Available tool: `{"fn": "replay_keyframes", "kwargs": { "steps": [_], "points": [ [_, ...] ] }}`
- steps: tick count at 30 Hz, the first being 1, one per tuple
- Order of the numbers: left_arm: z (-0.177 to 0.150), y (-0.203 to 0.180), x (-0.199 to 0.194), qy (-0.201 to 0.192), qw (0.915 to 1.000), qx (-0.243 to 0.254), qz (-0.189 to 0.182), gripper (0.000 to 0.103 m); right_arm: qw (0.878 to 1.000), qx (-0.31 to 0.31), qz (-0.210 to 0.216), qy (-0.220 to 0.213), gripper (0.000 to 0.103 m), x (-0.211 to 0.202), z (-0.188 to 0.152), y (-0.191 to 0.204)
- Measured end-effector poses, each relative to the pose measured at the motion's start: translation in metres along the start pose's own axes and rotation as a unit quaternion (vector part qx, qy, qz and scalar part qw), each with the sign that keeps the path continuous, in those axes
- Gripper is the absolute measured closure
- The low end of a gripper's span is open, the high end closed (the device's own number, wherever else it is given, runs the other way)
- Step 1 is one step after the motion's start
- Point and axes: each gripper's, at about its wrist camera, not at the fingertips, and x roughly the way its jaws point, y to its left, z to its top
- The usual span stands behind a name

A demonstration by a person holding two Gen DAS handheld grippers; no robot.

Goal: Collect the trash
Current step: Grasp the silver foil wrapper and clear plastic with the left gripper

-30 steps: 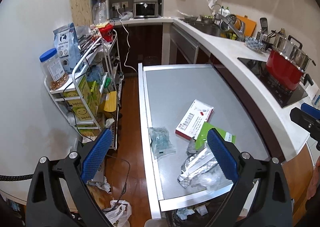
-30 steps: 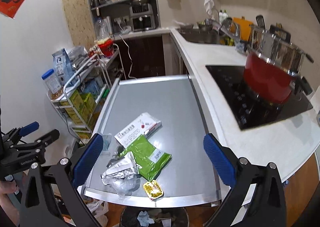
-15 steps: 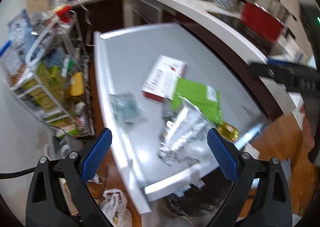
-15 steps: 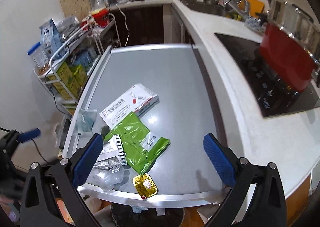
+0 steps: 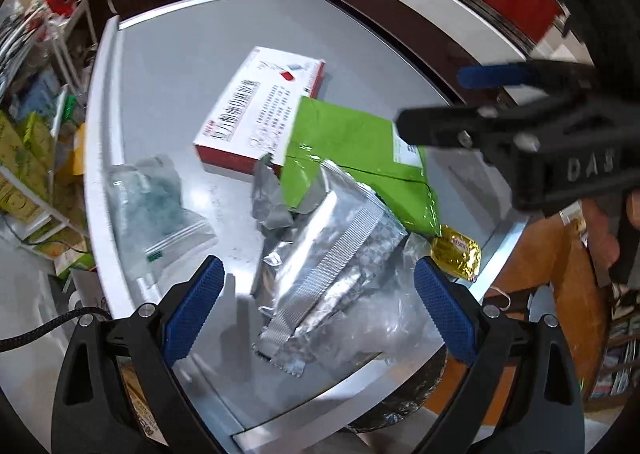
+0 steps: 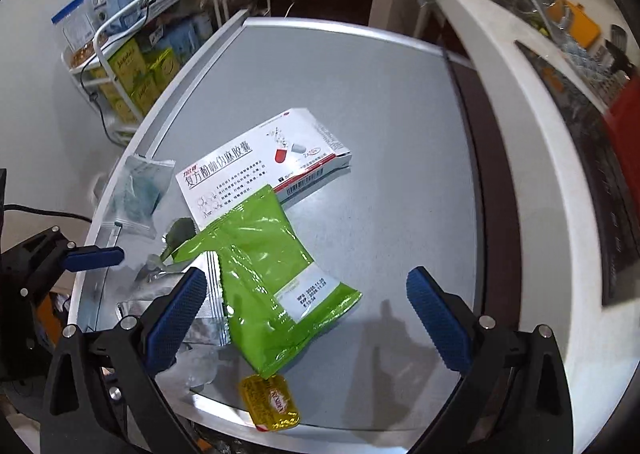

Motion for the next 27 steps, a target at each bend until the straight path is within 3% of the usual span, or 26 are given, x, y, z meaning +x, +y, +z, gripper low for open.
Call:
{"fn": "replay_keyframes", "kwargs": {
  "steps": [4,10,13,17,21,27],
  "points": [
    [-0.004,-0.008,0.013,0.010,0.9992,0.033,0.021,0.009,1.000,0.001,0.011,0.005,0.005,0.001,0.002,-0.002],
    [0.004,0.003,0.022,0.020,0.9998,0.002,0.001,0.029,1.000,0.013,0.017,0.009,0.005,0.005,0.003,-0.007],
    [0.007,0.011,0.023,0.018,0.9987,-0.002,0.047,0.029,1.000,0.020,0.013,0.006,0.005,0.004,0.002,-0.011],
    [0.012,0.022,0.017,0.019,0.9993,-0.023,0.023,0.029,0.999,0.025,0.024,0.007,0.005,0.005,0.001,-0.011],
    [0.009,0.026,0.007,0.018,0.9992,-0.030,0.022,0.029,1.000,0.007,0.015,0.008,0.005,0.004,-0.001,-0.005],
    [-0.010,0.017,-0.029,-0.004,0.9987,-0.050,-0.004,0.029,1.000,-0.009,0.023,0.015,0.006,0.009,-0.004,-0.004]
  ]
}}
